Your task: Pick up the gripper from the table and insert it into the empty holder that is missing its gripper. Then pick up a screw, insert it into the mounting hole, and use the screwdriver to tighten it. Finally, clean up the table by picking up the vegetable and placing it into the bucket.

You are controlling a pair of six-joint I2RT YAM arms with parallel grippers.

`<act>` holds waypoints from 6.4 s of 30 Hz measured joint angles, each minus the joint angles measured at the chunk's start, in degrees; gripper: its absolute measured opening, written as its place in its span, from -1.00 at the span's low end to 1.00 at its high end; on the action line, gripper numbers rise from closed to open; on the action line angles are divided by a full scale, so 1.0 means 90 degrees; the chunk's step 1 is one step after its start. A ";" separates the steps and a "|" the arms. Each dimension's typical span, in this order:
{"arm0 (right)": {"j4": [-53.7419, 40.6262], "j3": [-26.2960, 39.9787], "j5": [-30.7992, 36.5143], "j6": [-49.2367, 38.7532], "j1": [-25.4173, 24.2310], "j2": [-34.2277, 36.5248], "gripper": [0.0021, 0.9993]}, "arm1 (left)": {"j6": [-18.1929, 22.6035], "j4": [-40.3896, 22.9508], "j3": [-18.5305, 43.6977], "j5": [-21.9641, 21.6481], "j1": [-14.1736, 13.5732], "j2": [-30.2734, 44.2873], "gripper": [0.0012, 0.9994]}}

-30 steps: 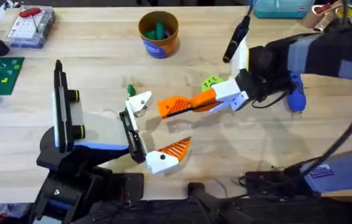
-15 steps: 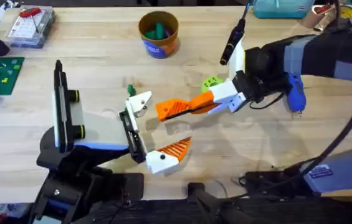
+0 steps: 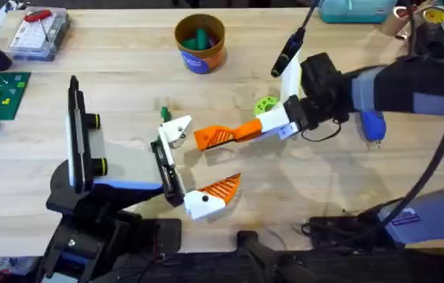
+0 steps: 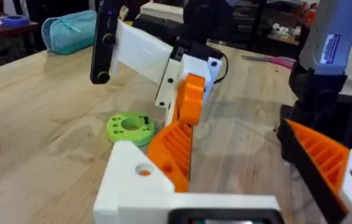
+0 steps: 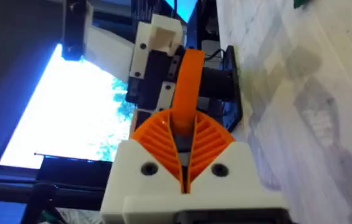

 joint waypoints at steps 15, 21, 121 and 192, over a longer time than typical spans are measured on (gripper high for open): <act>0.6390 -0.1610 -0.0003 0.4510 0.0003 -0.0548 -0.95 | 0.0000 0.0000 0.0000 0.0032 0.0000 0.0000 0.99; 0.9604 -0.2057 -0.0003 0.7094 -0.0011 -0.0593 -0.95 | 0.0000 0.0000 0.0000 0.0047 0.0000 0.0000 0.99; 1.1043 -0.2060 0.0361 1.0789 0.0600 -0.0772 -0.95 | -0.0001 0.0000 0.0000 0.0064 0.0000 0.0000 0.99; 1.1179 -0.1776 0.1045 1.1026 0.0969 0.0164 -0.95 | -0.0092 -0.0056 -0.0002 -0.0105 0.0026 0.0000 0.99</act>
